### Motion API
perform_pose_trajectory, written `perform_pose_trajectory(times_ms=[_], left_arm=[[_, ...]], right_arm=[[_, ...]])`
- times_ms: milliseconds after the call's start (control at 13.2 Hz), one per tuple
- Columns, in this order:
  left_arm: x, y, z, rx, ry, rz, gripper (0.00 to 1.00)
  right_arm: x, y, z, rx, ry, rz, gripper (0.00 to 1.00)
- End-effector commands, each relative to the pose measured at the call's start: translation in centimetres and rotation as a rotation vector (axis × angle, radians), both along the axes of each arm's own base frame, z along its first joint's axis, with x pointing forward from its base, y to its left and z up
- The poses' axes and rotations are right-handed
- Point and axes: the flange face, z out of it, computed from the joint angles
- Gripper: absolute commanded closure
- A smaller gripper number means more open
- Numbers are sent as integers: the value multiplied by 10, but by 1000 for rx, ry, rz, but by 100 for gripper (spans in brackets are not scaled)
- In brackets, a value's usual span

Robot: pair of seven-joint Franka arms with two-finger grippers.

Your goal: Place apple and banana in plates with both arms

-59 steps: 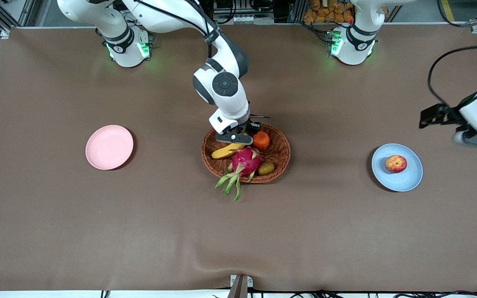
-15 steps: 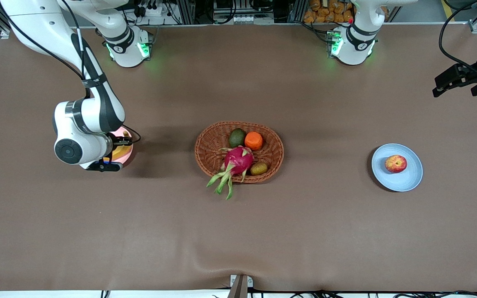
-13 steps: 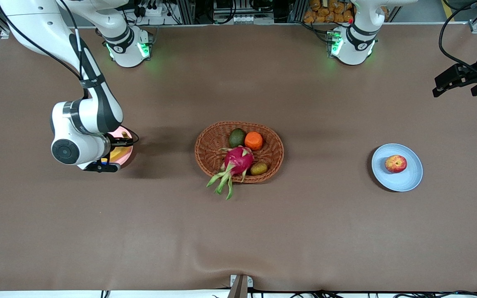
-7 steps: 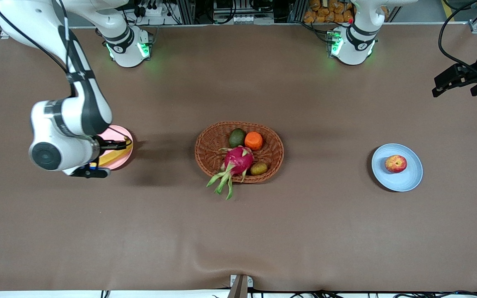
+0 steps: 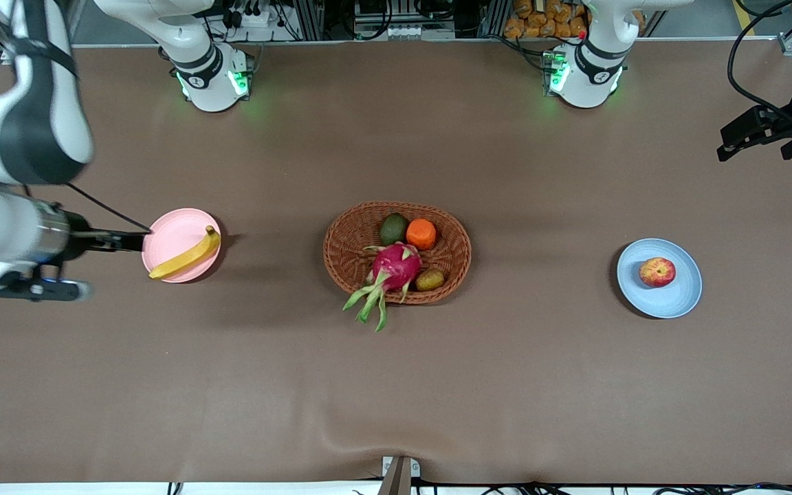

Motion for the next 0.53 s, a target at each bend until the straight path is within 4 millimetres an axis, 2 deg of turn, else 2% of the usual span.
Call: perform_pose_trajectory(times_ms=[0,76,228,455], left_arm=[[0,-2,4,-6,3,6,0],[0,-2,4,-7,5,5,0],[0,-3,3,-7,6,5,0],[0,-4,3,-7,6,2,0]], right_arm=[[-23,-27,46,68,-52,24,0],[-34,-33,61,80,-72,39,0],[-56,-36,75,80,-98,40,0],[-95,-42,66,82,-163,39,0]])
